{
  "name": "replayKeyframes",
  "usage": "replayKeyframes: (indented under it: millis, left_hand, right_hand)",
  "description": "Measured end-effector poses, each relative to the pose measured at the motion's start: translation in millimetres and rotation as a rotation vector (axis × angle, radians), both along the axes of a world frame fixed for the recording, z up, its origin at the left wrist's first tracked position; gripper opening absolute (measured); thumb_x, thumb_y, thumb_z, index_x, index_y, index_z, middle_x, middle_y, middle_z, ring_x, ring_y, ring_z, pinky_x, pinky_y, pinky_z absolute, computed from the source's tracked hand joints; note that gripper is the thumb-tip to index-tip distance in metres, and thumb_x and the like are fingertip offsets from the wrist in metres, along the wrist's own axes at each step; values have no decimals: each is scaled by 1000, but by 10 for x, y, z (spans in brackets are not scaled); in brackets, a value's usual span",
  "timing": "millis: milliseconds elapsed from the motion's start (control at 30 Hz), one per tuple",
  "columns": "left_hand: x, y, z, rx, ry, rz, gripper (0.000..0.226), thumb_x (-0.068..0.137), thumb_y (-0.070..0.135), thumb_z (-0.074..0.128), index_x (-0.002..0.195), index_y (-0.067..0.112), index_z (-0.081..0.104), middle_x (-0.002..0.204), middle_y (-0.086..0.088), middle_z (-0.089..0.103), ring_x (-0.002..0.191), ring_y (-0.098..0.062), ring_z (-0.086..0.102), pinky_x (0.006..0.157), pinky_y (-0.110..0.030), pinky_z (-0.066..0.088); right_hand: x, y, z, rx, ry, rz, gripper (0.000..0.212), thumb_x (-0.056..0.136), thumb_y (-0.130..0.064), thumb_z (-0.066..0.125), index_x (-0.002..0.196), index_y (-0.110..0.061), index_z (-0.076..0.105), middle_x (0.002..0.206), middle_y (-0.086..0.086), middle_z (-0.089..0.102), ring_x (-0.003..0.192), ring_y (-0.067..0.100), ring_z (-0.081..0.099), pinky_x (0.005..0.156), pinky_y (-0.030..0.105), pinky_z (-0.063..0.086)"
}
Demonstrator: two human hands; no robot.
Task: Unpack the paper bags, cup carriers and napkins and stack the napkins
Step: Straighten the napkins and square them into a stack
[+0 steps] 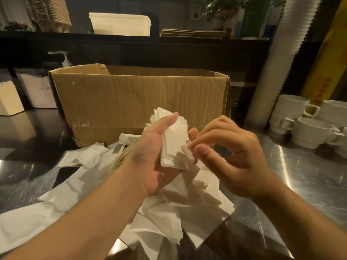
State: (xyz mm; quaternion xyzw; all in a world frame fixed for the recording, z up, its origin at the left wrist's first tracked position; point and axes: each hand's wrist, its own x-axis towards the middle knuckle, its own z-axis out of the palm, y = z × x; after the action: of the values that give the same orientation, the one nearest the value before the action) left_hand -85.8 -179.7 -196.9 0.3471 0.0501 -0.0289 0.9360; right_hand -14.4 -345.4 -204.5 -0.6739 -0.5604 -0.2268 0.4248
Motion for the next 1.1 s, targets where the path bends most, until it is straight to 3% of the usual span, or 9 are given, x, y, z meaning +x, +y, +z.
replayKeyframes:
  millis: [133,233,433,567,700,833,900,967,1100]
  left_hand:
    - [-14,78,45,-8,-69,56,52,87,37,69,129,9,55,100,-12,63,78,-23,54,80,-37,47]
    - [-34,118,64,-33,-85,71,48,90,39,66,128,11,55,100,-11,62,75,-21,53,73,-33,48]
    - [-42,160,67,-52,-108,48,49,91,43,63,129,12,55,102,-9,61,77,-19,53,69,-31,52]
    - [13,247,6,2,-121,58,52,91,45,66,132,14,55,110,-8,62,84,-20,60,71,-35,56]
    - [92,406,-83,85,-148,88,69,89,48,72,146,16,51,126,-10,63,98,-25,68,80,-41,54]
    - [124,489,-127,50,-172,108,78,87,45,77,153,14,48,131,-13,62,103,-28,67,84,-44,53]
    - [142,514,-142,59,-177,116,81,86,45,79,154,14,47,132,-13,62,105,-28,66,86,-45,51]
    - [159,512,-146,56,-178,114,81,85,44,80,154,14,47,132,-13,62,106,-28,65,87,-45,51]
    - [166,500,-133,42,-182,104,75,84,42,80,148,15,51,131,-11,62,105,-26,66,87,-44,51]
  right_hand:
    - [20,-28,59,23,190,-63,15,96,-36,55,92,-35,69,88,-19,67,92,8,65,74,18,53]
    - [95,-46,80,-305,225,-169,13,89,-36,62,95,-47,61,99,-26,62,102,-5,57,81,14,52]
    - [75,-35,91,-836,180,-221,70,80,-44,83,135,-58,41,130,-28,28,121,4,24,114,32,37]
    - [49,-18,65,-806,106,-206,52,87,-40,76,127,-60,48,131,-29,26,122,2,22,115,39,38]
    - [-19,-82,144,-680,142,-9,17,89,-42,68,105,-46,68,111,-27,50,110,2,48,89,27,49]
    - [-330,1,244,-952,218,148,49,78,-53,81,104,-71,44,118,-36,34,117,-7,36,92,19,43]
    - [-426,58,213,-1078,136,116,62,74,-56,83,110,-71,34,122,-25,25,116,4,28,98,25,38]
    - [-478,109,164,-1091,45,85,80,77,-60,80,138,-66,29,128,-18,23,119,12,23,106,34,34]
    - [-535,162,125,-988,-38,139,75,87,-48,74,142,-68,28,126,-19,20,121,11,20,107,35,31]
